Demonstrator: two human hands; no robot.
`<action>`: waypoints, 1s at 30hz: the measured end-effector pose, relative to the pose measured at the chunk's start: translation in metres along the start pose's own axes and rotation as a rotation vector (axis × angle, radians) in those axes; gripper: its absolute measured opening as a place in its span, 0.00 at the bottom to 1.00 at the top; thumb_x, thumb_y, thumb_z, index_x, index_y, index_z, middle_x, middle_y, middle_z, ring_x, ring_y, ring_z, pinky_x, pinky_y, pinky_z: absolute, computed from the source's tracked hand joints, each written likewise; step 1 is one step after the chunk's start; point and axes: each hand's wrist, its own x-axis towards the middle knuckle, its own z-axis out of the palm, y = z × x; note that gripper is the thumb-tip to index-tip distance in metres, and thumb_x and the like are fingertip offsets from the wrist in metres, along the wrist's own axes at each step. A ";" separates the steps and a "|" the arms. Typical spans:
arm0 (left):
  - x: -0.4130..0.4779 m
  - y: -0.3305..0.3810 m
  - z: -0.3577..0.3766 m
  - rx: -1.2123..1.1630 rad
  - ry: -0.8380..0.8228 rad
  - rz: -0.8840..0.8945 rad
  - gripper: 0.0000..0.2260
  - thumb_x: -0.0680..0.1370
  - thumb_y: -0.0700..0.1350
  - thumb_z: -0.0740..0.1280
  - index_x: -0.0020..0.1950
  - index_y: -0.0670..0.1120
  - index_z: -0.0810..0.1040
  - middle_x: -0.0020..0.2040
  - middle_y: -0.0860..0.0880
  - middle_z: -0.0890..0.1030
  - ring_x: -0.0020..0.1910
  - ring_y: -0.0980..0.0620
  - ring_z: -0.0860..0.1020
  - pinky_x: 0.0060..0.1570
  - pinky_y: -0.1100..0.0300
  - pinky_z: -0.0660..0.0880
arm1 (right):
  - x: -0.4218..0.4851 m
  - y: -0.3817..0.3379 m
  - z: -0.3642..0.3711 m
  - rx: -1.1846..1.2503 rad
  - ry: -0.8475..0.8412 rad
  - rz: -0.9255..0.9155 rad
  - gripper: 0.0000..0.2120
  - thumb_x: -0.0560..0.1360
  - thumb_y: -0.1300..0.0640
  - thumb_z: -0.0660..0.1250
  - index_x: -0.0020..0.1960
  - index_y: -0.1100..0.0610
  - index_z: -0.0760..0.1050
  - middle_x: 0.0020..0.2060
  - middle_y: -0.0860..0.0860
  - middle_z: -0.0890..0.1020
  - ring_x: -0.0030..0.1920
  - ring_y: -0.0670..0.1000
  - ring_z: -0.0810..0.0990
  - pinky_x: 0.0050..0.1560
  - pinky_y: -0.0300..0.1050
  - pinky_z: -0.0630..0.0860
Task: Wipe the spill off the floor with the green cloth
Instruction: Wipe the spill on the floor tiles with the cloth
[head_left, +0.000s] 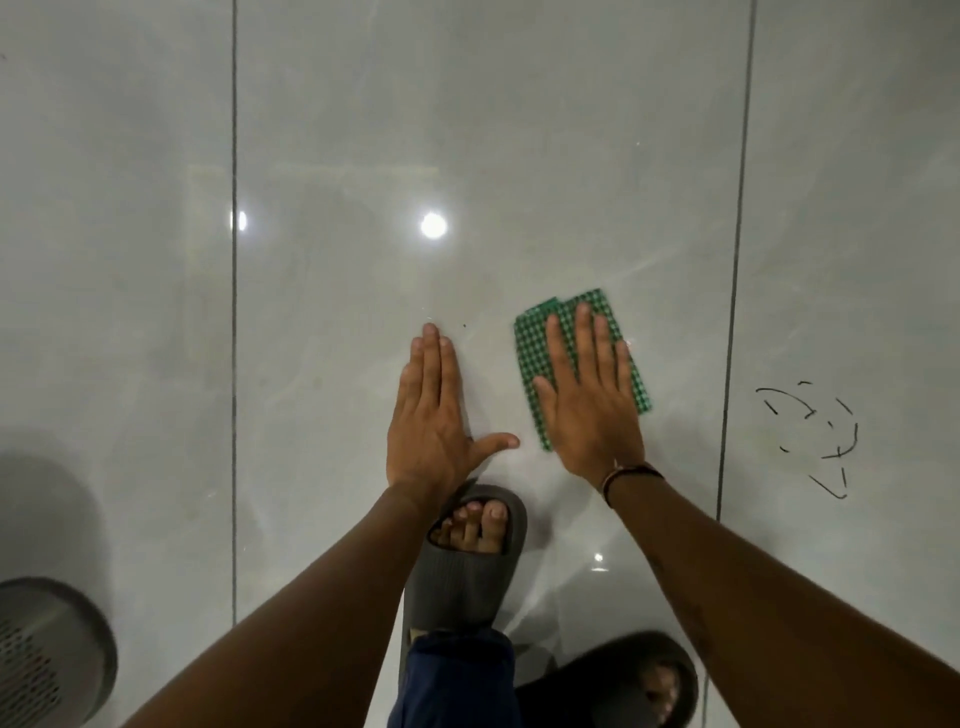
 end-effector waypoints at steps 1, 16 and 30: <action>0.001 0.001 -0.001 0.005 -0.014 0.000 0.66 0.71 0.84 0.60 0.88 0.38 0.38 0.89 0.39 0.36 0.89 0.40 0.37 0.88 0.42 0.48 | 0.007 -0.002 0.000 0.001 0.013 0.056 0.34 0.88 0.42 0.46 0.88 0.53 0.38 0.88 0.61 0.43 0.88 0.62 0.42 0.87 0.68 0.50; 0.002 0.011 -0.009 0.116 -0.043 0.065 0.61 0.75 0.81 0.57 0.88 0.37 0.41 0.89 0.37 0.40 0.89 0.38 0.41 0.88 0.42 0.49 | -0.044 -0.006 0.018 0.129 0.076 0.276 0.36 0.89 0.46 0.52 0.88 0.55 0.37 0.88 0.61 0.42 0.88 0.63 0.42 0.87 0.67 0.49; 0.031 0.139 0.000 0.185 -0.191 0.576 0.66 0.71 0.81 0.67 0.89 0.39 0.41 0.90 0.39 0.41 0.89 0.41 0.42 0.88 0.42 0.50 | -0.137 0.102 0.027 0.058 0.052 0.218 0.34 0.90 0.44 0.47 0.88 0.54 0.36 0.88 0.62 0.40 0.88 0.65 0.40 0.87 0.67 0.46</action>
